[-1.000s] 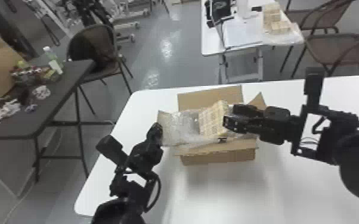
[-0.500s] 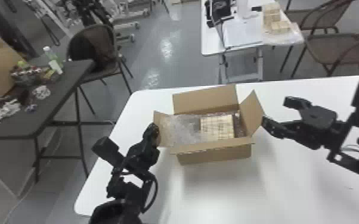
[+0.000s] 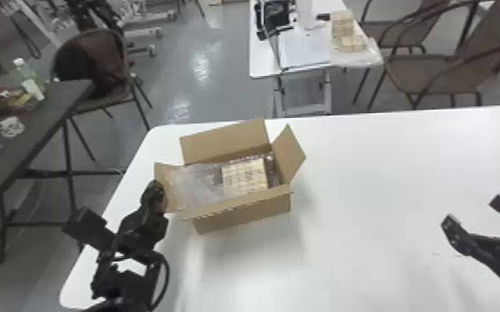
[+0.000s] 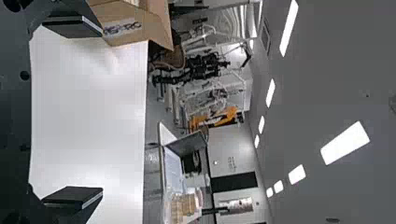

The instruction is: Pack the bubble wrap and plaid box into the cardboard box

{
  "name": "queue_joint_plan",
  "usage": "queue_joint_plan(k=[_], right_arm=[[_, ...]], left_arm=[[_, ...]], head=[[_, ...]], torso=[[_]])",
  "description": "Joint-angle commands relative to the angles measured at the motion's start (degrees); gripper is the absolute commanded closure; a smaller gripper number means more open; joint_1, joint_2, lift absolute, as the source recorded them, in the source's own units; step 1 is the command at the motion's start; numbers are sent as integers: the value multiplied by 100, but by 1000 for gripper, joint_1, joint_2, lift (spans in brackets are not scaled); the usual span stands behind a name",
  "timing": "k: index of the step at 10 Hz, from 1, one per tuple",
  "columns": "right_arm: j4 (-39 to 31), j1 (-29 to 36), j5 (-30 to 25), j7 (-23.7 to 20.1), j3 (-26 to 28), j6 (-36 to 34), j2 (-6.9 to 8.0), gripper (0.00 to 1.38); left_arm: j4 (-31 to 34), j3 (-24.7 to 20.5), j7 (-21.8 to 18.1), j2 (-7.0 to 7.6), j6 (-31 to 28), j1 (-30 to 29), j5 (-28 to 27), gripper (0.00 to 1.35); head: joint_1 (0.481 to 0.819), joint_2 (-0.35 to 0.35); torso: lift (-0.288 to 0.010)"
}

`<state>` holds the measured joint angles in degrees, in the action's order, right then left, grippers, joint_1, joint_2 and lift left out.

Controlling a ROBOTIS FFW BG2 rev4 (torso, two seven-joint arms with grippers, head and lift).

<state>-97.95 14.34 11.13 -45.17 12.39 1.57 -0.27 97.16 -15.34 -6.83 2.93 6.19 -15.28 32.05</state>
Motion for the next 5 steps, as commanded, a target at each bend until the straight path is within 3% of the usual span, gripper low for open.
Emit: queue_joint_plan(k=[1, 2, 5], right_arm=[[-101, 341, 29, -1, 246, 72, 32, 104], [-119, 394, 38, -1, 255, 72, 32, 104], [-66, 315, 20, -89, 246, 63, 32, 104]], left_arm=[[-4, -180, 235, -170, 410, -151, -146, 1211], [-30, -311, 428, -285, 656, -230, -243, 1211], [-338, -593, 1157, -308, 1543, -221, -550, 1211]], head=[[695, 220], [695, 227], [695, 307]], torso=[[-119], [-119], [-119]])
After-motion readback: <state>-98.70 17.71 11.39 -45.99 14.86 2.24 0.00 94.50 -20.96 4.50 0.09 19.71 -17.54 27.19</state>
